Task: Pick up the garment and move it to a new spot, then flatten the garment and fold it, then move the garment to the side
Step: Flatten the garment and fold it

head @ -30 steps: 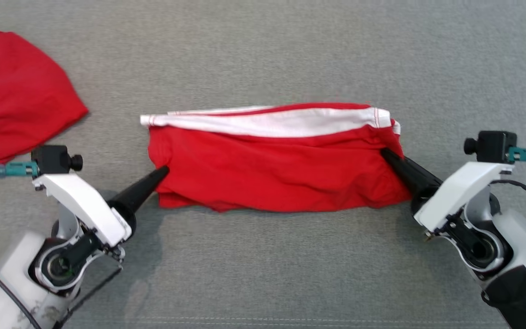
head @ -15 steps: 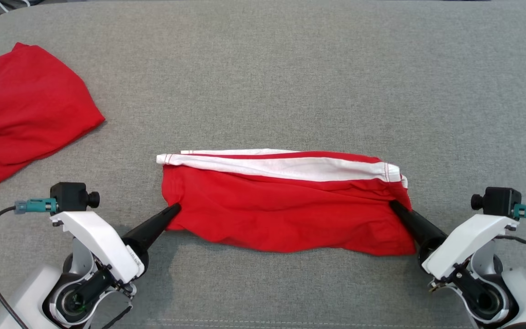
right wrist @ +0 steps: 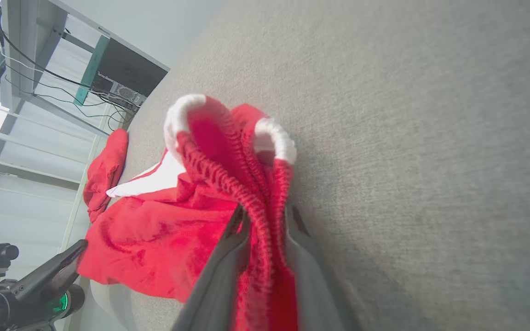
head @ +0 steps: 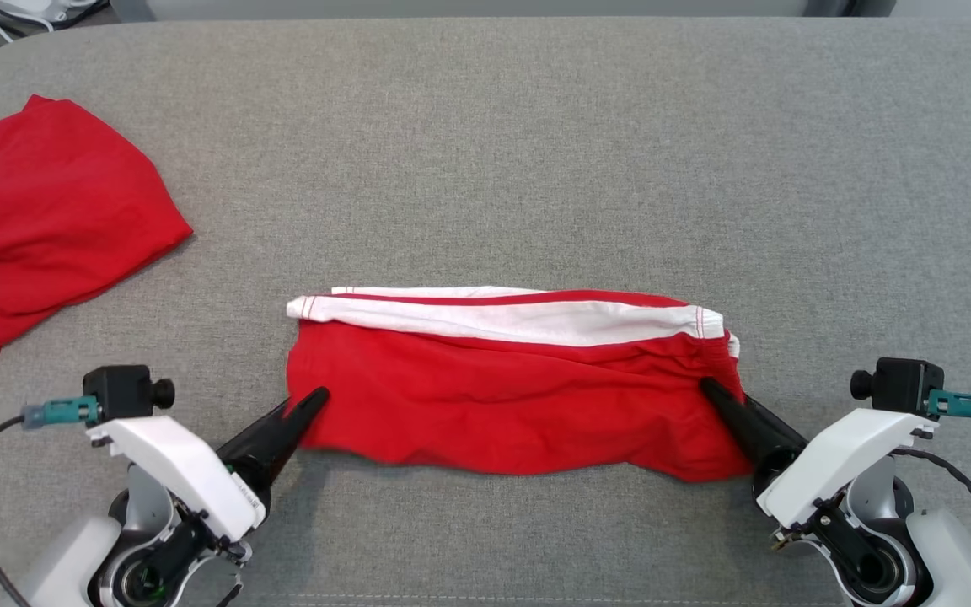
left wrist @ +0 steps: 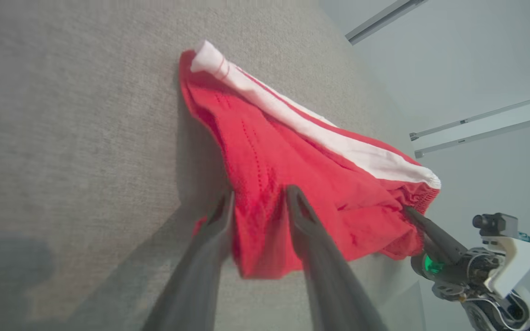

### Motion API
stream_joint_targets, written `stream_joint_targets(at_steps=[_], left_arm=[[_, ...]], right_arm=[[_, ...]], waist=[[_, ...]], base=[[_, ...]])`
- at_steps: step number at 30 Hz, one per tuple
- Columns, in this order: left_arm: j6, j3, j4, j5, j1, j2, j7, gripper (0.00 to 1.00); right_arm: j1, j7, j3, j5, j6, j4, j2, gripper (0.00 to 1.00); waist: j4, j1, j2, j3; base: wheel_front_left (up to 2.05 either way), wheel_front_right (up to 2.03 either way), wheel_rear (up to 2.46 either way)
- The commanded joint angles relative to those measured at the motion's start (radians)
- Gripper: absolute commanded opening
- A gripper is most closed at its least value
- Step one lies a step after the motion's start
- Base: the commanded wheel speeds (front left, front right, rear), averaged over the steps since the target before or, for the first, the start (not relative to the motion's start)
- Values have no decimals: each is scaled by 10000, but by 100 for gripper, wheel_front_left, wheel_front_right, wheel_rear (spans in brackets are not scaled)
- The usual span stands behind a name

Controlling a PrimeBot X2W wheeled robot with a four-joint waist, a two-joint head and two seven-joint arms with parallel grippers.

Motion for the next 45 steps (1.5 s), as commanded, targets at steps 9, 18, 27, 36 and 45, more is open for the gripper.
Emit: stream_joint_targets(at_steps=[9,18,27,36,45], left_arm=[[681,981,-1093,1935,863,633,-2978,100],[2331,1703,-2312,4194,1405,500,-4756,100],[3735,2886,-3109,7974,2292,-495,-4836,100],[3429,3347,-2997,9293,3569,-1063,-4838,100],[2864,3536,-2519,9760,3867,-1438,-4838,100]], right_arm=[[584,-1032,-42,-848,44,-851,57,100],[933,-3131,-40,-2525,44,-1204,-81,100],[1140,-5348,-291,-5237,44,-722,-56,100],[2212,-5630,-1092,-7279,44,-1491,395,100],[2988,-5633,-1579,-7531,44,-1391,609,100]], waist=[[101,0,0,-478],[94,0,0,-738],[-131,0,0,-1060],[-157,0,0,-1711],[-36,0,0,-2173]], base=[[0,0,0],[0,0,0],[0,0,0],[0,0,0],[0,0,0]])
